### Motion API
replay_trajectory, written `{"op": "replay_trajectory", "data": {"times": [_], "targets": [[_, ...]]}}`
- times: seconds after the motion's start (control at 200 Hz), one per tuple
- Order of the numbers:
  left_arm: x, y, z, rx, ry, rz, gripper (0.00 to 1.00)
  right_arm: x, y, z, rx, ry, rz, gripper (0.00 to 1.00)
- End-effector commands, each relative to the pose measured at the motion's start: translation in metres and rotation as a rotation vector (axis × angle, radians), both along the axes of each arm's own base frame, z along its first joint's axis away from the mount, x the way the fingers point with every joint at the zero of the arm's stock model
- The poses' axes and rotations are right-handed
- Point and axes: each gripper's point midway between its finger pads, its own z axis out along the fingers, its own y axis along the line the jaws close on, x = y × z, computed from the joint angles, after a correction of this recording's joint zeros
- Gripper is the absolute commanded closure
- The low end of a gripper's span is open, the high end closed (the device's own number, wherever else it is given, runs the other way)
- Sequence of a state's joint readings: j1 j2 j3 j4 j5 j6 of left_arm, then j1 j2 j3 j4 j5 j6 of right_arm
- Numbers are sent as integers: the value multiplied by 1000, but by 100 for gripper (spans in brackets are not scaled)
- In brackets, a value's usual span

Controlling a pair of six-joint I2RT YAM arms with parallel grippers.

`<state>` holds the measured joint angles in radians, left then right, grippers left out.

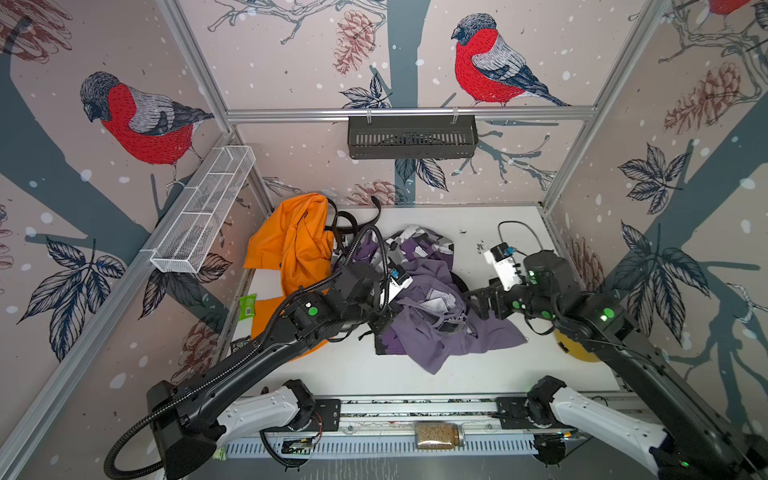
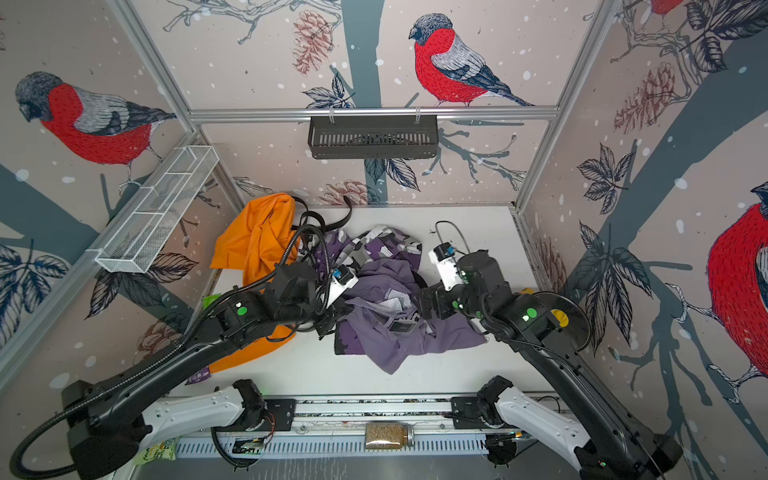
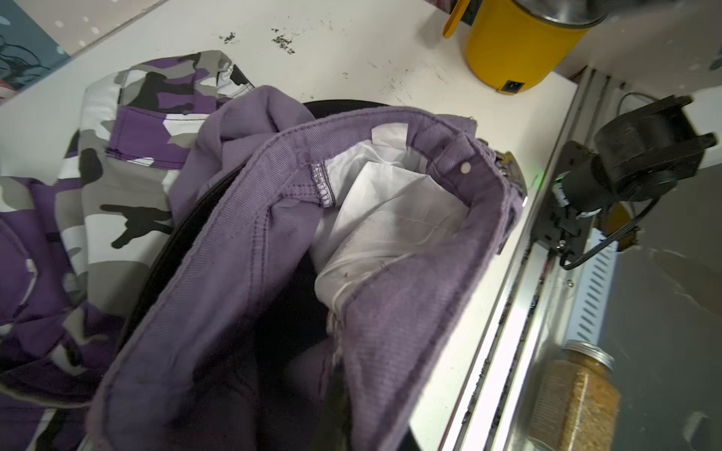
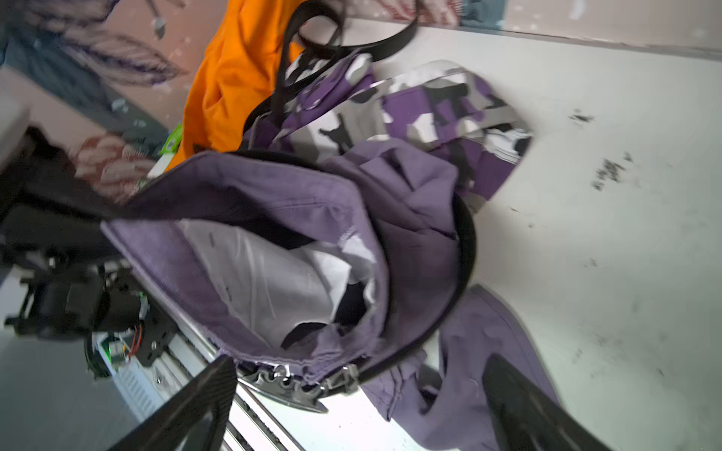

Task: Remove the belt from the trousers
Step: Adjust the trousers at the center of the board, then remove the belt from the trousers.

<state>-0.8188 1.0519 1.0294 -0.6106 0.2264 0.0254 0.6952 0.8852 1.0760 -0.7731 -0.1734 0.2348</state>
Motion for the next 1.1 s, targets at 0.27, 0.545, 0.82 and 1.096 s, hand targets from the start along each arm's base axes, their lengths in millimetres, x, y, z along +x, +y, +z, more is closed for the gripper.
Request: {"op": "replay_trajectory", "data": {"times": [0.27,0.545,0.82,1.096], "targets": [[17,11,22,-108,39,-8,100,-20,70,-21,-246,-596,201,1],[29,23,23,-108,29,15,100,18,57,-35,-477,-721,104,5],[39,34,29,-136,23,39,100,20,64,-27,-449,-710,257,55],[58,24,33,-121,11,29,100,8,70,4,-392,-621,354,94]]}}
